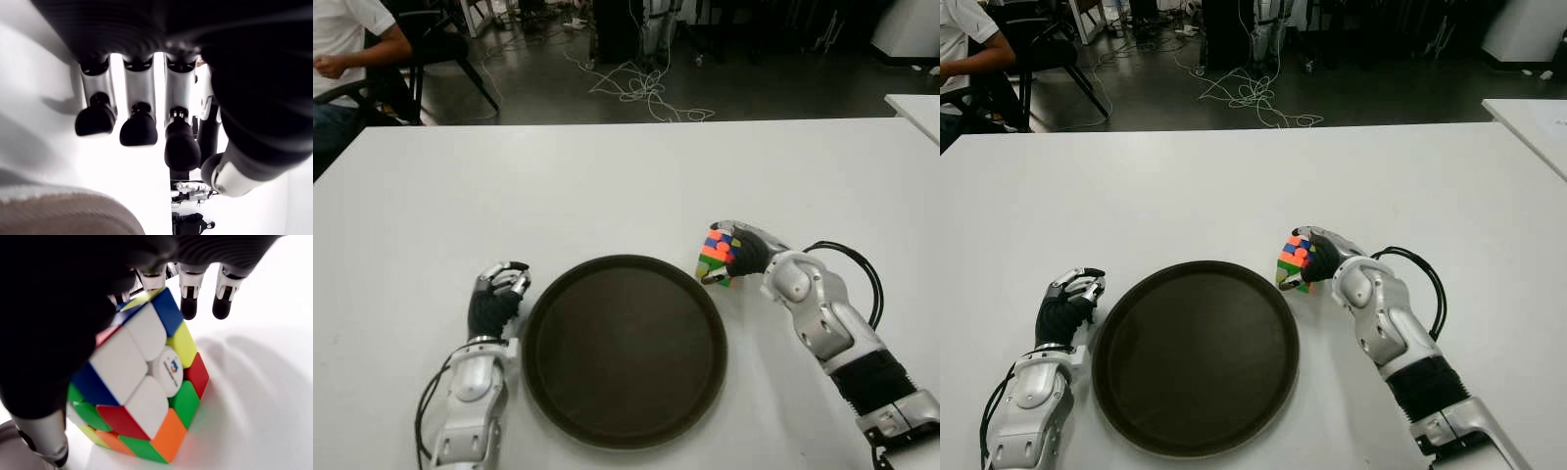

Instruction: Pick up the Rubik's Cube and put it in the plate

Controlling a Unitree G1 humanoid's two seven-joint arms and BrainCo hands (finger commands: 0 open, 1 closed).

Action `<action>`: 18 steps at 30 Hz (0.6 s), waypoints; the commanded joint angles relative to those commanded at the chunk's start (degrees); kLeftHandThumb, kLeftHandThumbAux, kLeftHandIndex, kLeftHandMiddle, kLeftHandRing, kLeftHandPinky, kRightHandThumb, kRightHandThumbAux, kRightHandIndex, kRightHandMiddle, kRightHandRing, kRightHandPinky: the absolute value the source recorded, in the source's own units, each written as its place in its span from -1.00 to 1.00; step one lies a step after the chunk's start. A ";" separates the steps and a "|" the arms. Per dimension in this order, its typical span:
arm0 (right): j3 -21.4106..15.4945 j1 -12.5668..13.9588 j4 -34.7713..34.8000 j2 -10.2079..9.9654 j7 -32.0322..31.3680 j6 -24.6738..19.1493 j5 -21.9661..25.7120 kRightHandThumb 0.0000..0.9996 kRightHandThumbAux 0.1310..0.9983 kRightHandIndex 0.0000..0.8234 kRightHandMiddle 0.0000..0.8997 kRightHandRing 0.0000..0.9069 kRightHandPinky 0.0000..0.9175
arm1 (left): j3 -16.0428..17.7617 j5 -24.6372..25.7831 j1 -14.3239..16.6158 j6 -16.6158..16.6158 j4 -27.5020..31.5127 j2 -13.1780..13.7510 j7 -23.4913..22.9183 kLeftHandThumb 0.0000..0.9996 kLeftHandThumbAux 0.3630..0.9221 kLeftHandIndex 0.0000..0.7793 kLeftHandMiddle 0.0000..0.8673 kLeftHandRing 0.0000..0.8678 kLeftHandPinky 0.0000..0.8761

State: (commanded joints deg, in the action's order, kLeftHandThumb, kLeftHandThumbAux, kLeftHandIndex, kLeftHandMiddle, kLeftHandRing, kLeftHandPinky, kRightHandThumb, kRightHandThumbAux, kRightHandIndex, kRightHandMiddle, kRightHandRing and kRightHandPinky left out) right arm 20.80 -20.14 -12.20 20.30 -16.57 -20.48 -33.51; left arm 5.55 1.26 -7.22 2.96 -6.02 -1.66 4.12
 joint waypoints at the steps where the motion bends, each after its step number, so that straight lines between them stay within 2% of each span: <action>1: 0.04 0.00 -0.07 0.01 -0.11 -0.08 0.06 -1.00 0.37 -1.00 -1.00 -1.00 -1.00 | 0.01 -0.02 0.01 0.03 -0.01 -0.01 0.04 0.42 0.22 0.14 0.85 0.88 0.84; 18: 0.05 0.24 -1.96 -0.05 0.46 1.72 0.55 -1.00 0.31 -1.00 -1.00 -1.00 -1.00 | -0.04 -0.42 0.05 -0.19 -0.29 0.17 0.19 0.42 0.22 0.14 0.85 0.87 0.84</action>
State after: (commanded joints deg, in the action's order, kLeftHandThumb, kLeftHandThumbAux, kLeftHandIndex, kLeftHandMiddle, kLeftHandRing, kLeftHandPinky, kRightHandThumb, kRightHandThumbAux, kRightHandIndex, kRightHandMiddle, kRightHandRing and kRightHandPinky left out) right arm 20.85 -19.90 -14.16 20.24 -16.11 -18.76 -32.96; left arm 5.51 0.83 -7.17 2.77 -6.31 -1.49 4.31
